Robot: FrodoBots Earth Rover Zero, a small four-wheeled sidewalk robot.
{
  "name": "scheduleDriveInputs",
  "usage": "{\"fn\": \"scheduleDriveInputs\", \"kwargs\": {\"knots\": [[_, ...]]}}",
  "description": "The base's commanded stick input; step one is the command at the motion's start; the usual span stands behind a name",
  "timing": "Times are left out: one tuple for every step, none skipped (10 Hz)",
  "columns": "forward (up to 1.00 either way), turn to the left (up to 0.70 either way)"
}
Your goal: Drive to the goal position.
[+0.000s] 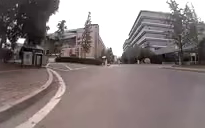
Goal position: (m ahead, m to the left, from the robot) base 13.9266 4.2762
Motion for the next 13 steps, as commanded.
{"fn": "scheduleDriveInputs", "kwargs": {"knots": [[0.7,0.0],[0.7,0.0],[0.7,0.0],[0.7,0.0],[0.7,0.0],[0.7,0.0],[0.7,0.0],[0.7,0.0],[0.7,0.0],[0.7,0.0],[0.7,0.0],[0.7,0.0],[0.7,0.0]]}}
